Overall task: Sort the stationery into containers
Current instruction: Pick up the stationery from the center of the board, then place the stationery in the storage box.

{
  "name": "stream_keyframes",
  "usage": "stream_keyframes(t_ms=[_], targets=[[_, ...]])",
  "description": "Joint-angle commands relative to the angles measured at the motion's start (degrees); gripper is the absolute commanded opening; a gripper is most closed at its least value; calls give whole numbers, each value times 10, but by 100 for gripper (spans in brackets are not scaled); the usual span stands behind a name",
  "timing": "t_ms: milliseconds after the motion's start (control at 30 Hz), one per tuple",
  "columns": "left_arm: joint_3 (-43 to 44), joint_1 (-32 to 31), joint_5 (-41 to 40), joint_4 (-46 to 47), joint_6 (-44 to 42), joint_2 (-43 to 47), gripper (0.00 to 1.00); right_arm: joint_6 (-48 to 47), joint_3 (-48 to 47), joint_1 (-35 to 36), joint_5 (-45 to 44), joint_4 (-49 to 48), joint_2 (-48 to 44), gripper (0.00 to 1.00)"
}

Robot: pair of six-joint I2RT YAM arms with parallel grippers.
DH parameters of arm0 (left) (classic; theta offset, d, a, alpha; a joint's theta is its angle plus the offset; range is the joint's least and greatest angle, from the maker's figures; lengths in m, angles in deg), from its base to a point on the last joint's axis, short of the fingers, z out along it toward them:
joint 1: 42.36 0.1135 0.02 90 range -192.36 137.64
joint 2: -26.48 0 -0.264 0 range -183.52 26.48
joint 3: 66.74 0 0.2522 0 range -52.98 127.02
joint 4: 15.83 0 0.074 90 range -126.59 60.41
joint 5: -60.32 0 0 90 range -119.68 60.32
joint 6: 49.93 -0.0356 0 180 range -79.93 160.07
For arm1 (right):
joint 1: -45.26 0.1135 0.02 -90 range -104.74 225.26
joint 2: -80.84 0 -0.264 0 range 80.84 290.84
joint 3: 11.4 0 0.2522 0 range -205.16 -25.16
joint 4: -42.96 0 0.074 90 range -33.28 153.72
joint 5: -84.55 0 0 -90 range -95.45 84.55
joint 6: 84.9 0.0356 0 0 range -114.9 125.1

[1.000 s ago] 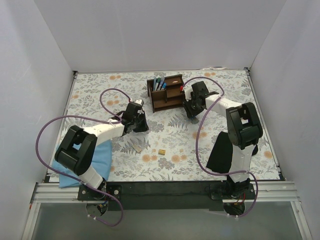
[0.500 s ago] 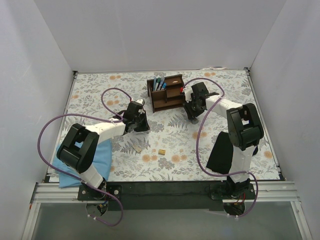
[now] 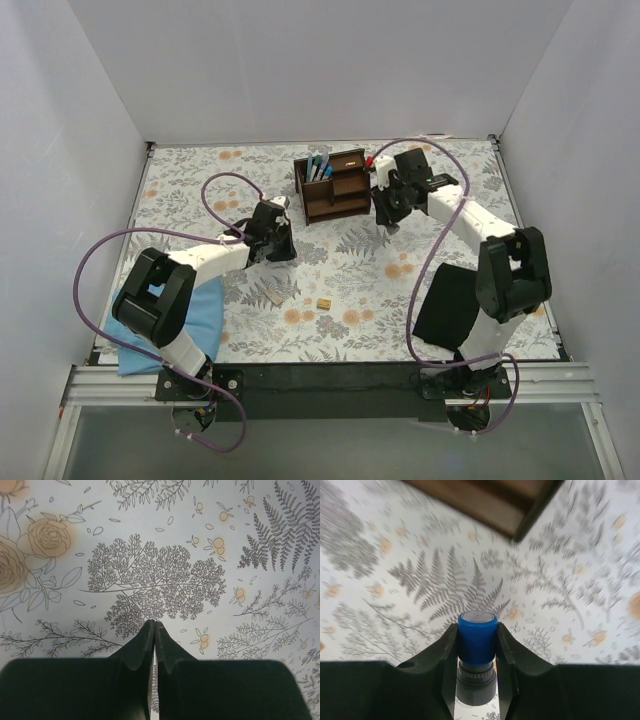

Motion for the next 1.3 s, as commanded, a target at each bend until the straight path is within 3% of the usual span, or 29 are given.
stream_keyframes(t_ms=[0, 100, 133, 233, 333, 567, 900, 1267], targets=[[34, 7, -20, -18, -35, 39, 0, 6, -65, -1, 106, -26, -110, 1], [32, 8, -37, -13, -40, 35, 0, 48, 21, -1, 135, -208, -170, 1], [31, 9, -39, -12, -41, 26, 0, 58, 51, 0, 138, -346, -182, 1], [33, 10, -39, -1, -36, 3, 0, 93, 146, 7, 119, -499, -187, 1], [41, 10, -41, 12, -28, -20, 0, 117, 190, 16, 95, -693, -156, 1], [54, 12, -51, 41, -41, -49, 0, 140, 227, 25, 58, -1001, -16, 1], [62, 17, -42, 65, -38, -74, 0, 140, 211, 32, 40, -1183, 99, 1], [71, 19, -9, 99, -33, -97, 0, 167, 173, 38, 9, -1245, 192, 1]])
